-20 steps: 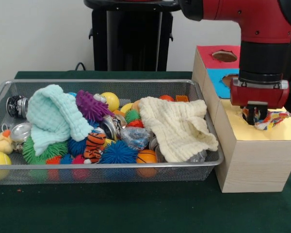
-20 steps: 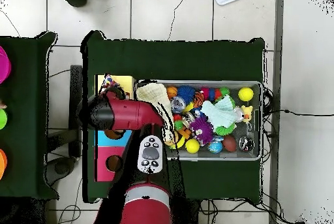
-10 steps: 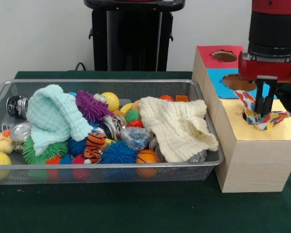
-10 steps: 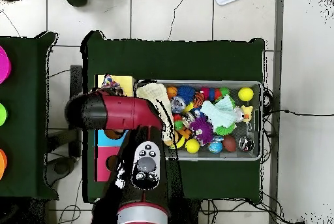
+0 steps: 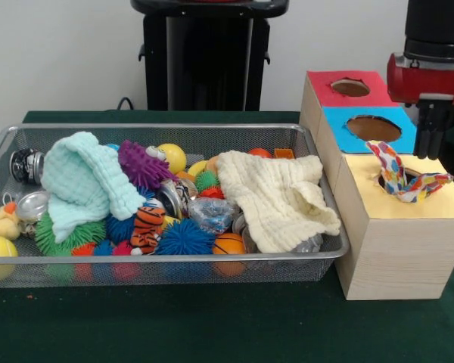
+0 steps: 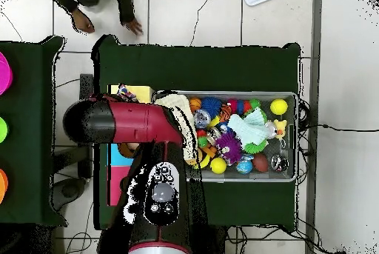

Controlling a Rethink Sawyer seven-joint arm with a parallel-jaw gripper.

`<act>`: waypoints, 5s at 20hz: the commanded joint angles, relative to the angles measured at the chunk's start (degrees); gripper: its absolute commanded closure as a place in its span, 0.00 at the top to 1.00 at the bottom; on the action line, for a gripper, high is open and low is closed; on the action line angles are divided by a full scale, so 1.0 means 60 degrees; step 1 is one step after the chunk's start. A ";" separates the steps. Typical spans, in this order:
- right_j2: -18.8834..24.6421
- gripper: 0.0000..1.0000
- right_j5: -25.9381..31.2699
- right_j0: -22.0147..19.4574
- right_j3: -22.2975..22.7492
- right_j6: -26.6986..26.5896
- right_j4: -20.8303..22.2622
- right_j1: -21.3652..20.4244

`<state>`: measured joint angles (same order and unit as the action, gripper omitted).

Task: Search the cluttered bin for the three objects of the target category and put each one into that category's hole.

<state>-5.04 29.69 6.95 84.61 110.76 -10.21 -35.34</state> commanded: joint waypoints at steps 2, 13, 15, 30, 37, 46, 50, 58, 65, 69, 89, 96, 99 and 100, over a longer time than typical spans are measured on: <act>-0.0106 0.00 0.2676 0.0001 -0.1334 0.1735 -0.0112 0.0013; -0.0205 0.00 0.4149 -0.0125 -0.3000 0.1754 0.0047 0.0361; -0.0185 0.00 0.4047 -0.0166 -0.3052 0.1728 0.0053 0.0463; 0.0040 0.00 0.2795 -0.0341 -0.2521 0.1390 0.0128 0.0712; 0.0040 0.00 0.2436 -0.0387 -0.2352 0.1295 0.0171 0.0734; 0.0043 0.00 0.2010 -0.0366 -0.2148 0.1307 0.0170 0.0768; 0.0129 0.00 0.1745 -0.0436 -0.2120 0.1151 0.0205 0.0864; 0.0144 0.00 0.1431 -0.0534 -0.1991 0.0934 0.0330 0.0971; 0.0372 0.00 0.0968 -0.0821 -0.1712 0.0513 0.0490 0.1027; 0.0450 0.00 0.0769 -0.0894 -0.1579 0.0478 0.0534 0.1017; 0.0054 0.00 0.0442 -0.0406 -0.1508 0.1484 0.0401 0.1331; -0.0144 0.00 0.1112 -0.0198 -0.1511 0.1373 0.0457 0.1221; -0.0164 0.00 0.1123 -0.0212 -0.1337 0.1289 0.0490 0.1137; -0.0136 0.00 0.1090 -0.0234 -0.1268 0.1224 0.0504 0.1105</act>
<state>-6.60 32.06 6.23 69.58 110.76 -8.54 -29.66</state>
